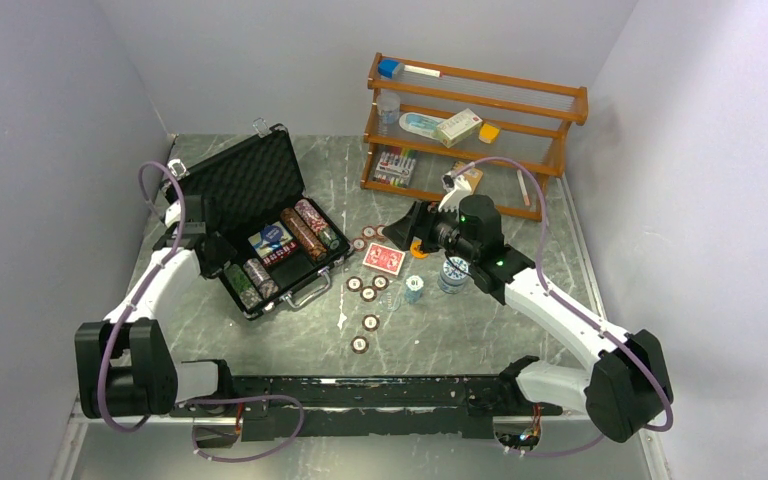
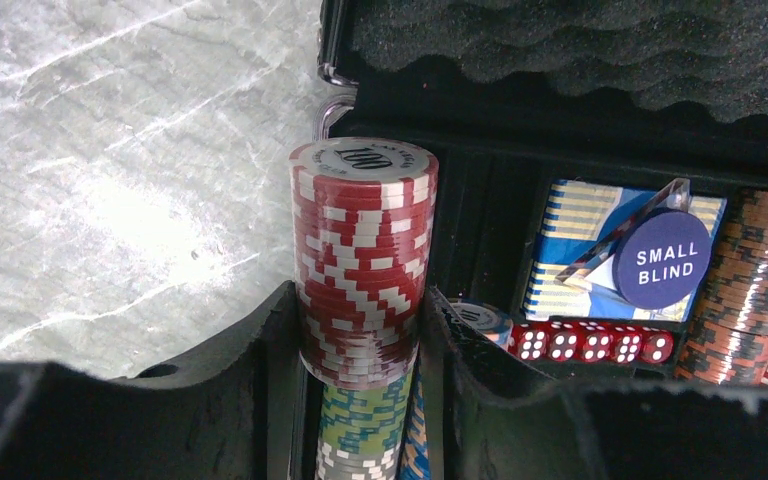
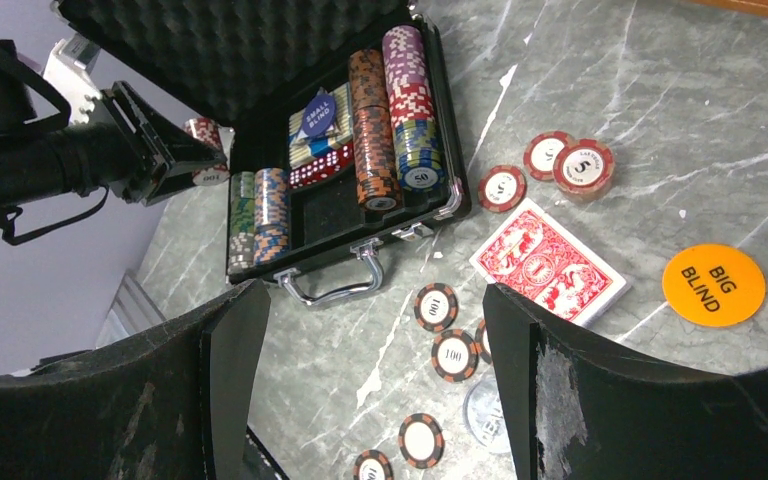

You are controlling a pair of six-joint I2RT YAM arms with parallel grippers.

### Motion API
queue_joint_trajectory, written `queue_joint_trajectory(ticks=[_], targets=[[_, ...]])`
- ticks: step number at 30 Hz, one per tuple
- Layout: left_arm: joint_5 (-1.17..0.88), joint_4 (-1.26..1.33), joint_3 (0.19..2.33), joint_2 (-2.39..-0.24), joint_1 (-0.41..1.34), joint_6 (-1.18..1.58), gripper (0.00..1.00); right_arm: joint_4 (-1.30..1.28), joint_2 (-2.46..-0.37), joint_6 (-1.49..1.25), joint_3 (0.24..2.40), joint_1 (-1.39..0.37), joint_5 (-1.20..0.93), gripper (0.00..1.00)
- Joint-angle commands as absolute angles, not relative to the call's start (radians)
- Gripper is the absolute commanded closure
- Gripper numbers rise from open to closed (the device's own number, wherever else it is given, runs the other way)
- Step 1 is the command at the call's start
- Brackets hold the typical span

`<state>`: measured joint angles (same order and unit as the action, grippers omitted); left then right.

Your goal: Pack up texas hold em set

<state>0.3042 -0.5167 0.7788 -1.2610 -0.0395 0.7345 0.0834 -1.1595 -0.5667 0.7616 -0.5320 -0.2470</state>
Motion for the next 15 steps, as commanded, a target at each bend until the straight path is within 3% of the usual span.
queue_joint_trajectory(ticks=[1, 15], targets=[[0.329, -0.427, 0.825, -1.271, -0.054, 0.698, 0.93, 0.084, -1.137, -0.551, 0.755, -0.531, -0.244, 0.17], [0.246, -0.400, 0.787, -1.312, -0.054, 0.724, 0.93, 0.075, -1.130, -0.547, 0.748, -0.531, -0.241, 0.17]])
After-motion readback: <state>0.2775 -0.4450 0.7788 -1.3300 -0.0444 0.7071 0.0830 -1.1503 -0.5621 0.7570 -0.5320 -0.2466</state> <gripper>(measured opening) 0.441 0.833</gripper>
